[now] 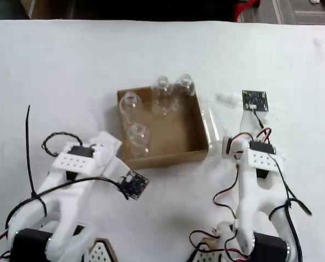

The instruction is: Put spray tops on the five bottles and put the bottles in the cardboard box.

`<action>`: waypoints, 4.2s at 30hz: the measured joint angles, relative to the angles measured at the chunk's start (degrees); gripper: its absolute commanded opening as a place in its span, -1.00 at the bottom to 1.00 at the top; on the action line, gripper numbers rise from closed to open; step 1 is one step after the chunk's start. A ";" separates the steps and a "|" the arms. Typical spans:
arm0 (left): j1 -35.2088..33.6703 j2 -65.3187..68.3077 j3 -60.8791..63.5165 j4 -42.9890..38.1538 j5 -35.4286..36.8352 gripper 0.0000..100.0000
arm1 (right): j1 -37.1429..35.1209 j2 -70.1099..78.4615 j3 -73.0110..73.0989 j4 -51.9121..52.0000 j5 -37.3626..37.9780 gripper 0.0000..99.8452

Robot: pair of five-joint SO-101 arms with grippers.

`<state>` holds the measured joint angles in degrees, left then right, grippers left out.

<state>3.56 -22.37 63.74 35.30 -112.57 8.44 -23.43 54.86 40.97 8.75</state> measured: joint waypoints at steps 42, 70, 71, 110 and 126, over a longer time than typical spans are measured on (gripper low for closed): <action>11.60 -42.37 -16.35 36.22 29.71 -0.96 | 0.00 0.18 0.00 0.00 0.00 -0.67; 3.08 -8.35 -51.16 1.05 133.01 -0.96 | 0.00 0.18 0.00 0.00 0.00 -0.67; 3.08 -8.44 -49.76 -0.53 131.43 -0.96 | 0.00 0.26 0.00 0.00 0.00 -0.67; 6.33 -13.19 -28.04 -19.60 119.12 -0.96 | 0.00 0.26 0.00 0.00 0.00 -0.67; 6.33 -13.27 -39.03 -16.88 119.12 -0.96 | 0.00 0.35 0.00 0.00 0.00 -0.67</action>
<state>9.89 -35.65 24.70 18.42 6.55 8.44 -23.08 54.86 40.97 8.75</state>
